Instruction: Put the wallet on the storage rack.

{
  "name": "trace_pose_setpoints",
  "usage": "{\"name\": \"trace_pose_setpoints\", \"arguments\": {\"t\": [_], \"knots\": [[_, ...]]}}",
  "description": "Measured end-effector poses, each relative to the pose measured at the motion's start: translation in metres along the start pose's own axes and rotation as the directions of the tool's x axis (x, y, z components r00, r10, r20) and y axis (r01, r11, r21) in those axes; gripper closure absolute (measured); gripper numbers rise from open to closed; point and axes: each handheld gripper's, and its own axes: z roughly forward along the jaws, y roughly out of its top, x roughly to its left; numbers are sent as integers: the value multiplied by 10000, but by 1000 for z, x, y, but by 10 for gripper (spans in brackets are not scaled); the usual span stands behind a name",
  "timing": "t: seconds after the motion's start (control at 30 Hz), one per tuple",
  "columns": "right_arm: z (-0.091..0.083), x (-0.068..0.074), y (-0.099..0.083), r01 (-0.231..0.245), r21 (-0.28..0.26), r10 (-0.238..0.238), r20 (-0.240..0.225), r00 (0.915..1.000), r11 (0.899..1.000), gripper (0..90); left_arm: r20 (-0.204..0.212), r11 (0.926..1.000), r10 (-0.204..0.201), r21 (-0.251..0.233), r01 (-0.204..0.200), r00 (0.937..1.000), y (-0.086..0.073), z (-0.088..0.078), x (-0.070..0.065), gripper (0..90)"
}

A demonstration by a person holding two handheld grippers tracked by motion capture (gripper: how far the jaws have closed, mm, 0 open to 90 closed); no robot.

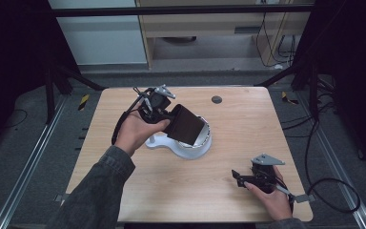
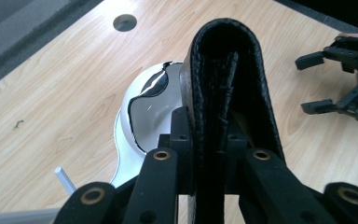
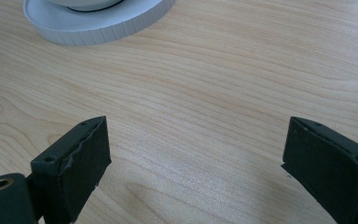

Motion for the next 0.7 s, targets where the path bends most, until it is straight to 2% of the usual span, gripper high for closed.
{"name": "trace_pose_setpoints", "arguments": {"t": [0.1,0.13,0.4,0.7], "knots": [[1,0,0,14,27,-14,-47,10000,10000,76,68,9999,-86,55,86,9999,-1,9,2,799],[1,1,0,117,81,-116,-79,9999,9999,76,111,9998,-86,177,84,9999,-1,17,3,799],[2,2,0,217,104,-217,-86,9997,9997,76,246,9992,-245,315,238,9994,-2,35,5,798],[3,4,0,195,208,-192,-133,9997,9996,76,331,9993,-307,238,299,9990,-2,39,7,796]]}}
